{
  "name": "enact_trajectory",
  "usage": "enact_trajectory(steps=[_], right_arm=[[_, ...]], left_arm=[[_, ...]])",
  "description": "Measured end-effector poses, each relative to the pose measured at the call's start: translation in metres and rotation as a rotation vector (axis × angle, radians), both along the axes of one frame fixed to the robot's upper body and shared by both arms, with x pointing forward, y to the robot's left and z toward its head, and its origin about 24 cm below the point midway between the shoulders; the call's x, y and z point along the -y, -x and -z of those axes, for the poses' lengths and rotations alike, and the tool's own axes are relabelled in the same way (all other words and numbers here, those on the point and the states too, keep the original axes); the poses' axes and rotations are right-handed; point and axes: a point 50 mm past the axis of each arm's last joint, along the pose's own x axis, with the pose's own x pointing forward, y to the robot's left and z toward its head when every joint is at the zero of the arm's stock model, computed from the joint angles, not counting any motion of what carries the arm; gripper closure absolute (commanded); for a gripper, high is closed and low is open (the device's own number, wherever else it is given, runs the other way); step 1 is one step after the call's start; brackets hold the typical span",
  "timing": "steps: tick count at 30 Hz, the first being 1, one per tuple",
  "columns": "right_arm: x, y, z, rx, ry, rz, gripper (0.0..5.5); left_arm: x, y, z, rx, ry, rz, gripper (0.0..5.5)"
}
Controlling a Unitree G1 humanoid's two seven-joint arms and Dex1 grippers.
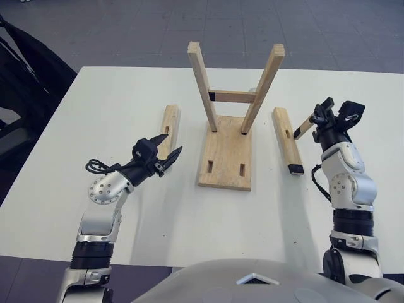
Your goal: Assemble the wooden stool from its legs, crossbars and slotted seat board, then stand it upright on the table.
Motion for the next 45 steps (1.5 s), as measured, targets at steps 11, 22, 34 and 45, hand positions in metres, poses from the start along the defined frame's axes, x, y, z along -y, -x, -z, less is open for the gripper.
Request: enact_trajectory(steps=[11, 22, 34, 45], right_arm=[[0.002, 0.001, -0.043, 0.16, 0.032, 0.011, 5.08], [-0.025, -0.008, -0.034, 0.117, -0.011, -0.067, 5.08], [-0.032, -0.001, -0.018, 0.066, -0.009, -0.087, 5.08], [-0.024, 0.003, -0.011, 0.044, 0.014, -0.072, 5.08]], left_arm=[[0.001, 0.004, 0.005, -0.015, 0.012, -0.021, 2.76], [0.001, 0.004, 0.006, -0.026, 0.015, -0.028, 2.76], [0.002, 0.003, 0.004, -0.022, 0.017, -0.026, 2.76], [0.004, 0.004, 0.004, -0.019, 0.025, -0.025, 2.76]])
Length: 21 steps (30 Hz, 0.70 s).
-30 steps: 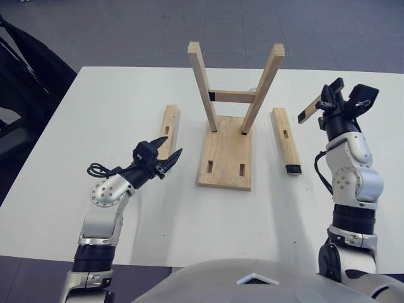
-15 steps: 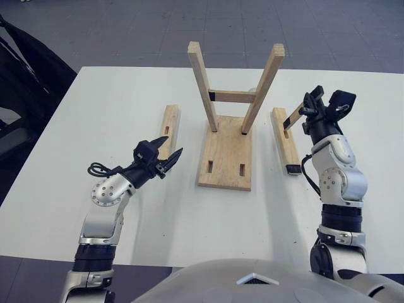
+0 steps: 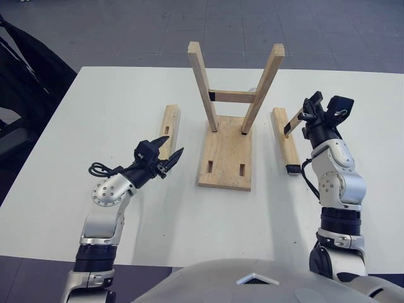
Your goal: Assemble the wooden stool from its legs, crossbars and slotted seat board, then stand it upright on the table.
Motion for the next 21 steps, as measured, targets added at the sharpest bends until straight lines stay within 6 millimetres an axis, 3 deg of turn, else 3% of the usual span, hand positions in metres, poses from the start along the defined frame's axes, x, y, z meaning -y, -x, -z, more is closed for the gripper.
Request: enact_trajectory(steps=[13, 21], right_arm=[[0.013, -0.007, 0.007, 0.013, 0.015, 0.03, 5.08], [0.021, -0.004, -0.006, 0.075, -0.047, 0.074, 5.08]], left_arm=[[0.0, 0.0, 0.0, -0.002, 0.0, 0.0, 2.76], [0.004, 0.001, 0.0, -0.002, 0.006, 0.01, 2.76]])
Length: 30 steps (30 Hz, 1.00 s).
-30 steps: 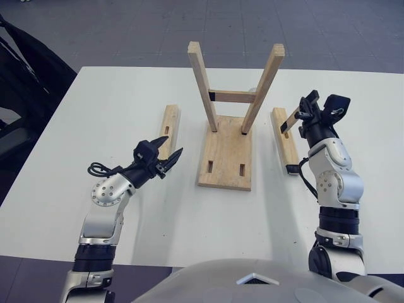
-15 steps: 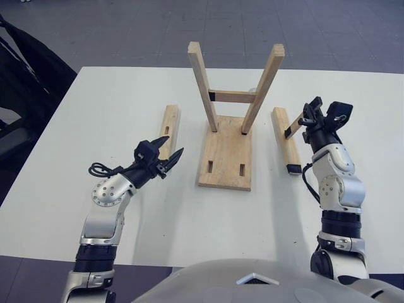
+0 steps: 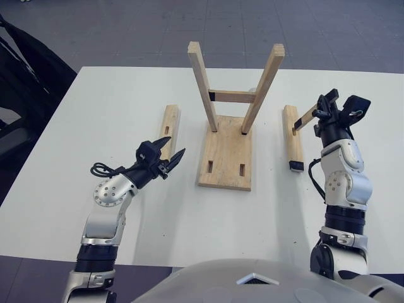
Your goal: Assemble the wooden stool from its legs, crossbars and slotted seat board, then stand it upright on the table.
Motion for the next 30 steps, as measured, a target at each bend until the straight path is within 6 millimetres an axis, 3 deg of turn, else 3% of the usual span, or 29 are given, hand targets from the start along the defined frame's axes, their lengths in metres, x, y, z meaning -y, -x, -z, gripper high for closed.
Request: enact_trajectory(steps=[19, 30], right_arm=[[-0.001, -0.015, 0.018, -0.03, 0.053, 0.007, 5.08], [-0.009, -0.009, -0.003, 0.034, 0.063, -0.005, 5.08]], left_arm=[[0.002, 0.0, 0.0, 0.001, 0.005, -0.002, 2.76], [0.002, 0.005, 0.003, -0.011, 0.006, -0.002, 2.76]])
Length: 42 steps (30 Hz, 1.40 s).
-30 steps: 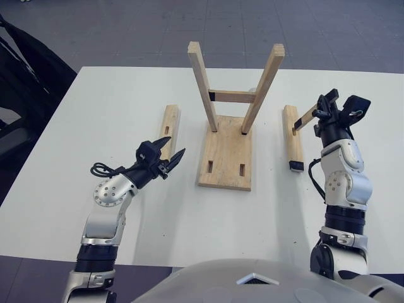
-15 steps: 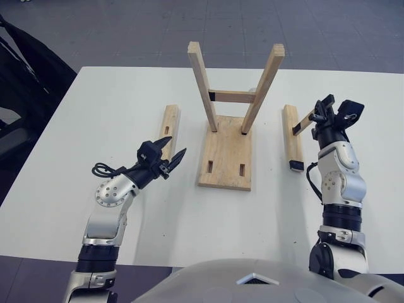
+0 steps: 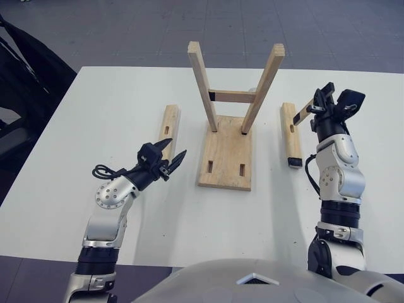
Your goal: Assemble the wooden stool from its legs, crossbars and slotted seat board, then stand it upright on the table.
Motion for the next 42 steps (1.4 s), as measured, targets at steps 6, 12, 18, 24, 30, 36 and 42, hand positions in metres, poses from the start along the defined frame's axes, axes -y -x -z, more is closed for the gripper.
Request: enact_trajectory(steps=[6, 12, 18, 24, 30, 36, 42], right_arm=[[0.003, 0.0, 0.01, -0.039, -0.005, 0.01, 5.08], [0.006, -0.003, 0.018, -0.067, -0.014, 0.02, 5.08], [0.005, -0.006, 0.017, -0.062, -0.018, 0.02, 5.08], [0.006, -0.009, 0.017, -0.06, -0.018, 0.025, 5.08], [0.004, -0.01, 0.014, -0.047, -0.015, 0.017, 5.08], [0.0, -0.01, 0.015, -0.052, 0.0, 0.003, 5.08], [0.002, -0.009, 0.023, -0.069, 0.008, 0.013, 5.08]], left_arm=[[0.0, 0.0, 0.0, -0.002, 0.0, 0.0, 2.76], [0.0, 0.0, 0.0, -0.002, 0.001, 0.0, 2.76], [0.001, 0.001, 0.001, -0.003, 0.001, 0.002, 2.76], [0.002, 0.001, 0.001, -0.005, 0.003, 0.007, 2.76], [0.002, 0.001, 0.001, -0.004, 0.003, 0.008, 2.76], [0.004, 0.001, -0.001, 0.006, 0.004, 0.013, 2.76], [0.003, 0.001, -0.001, 0.003, 0.003, 0.012, 2.76]])
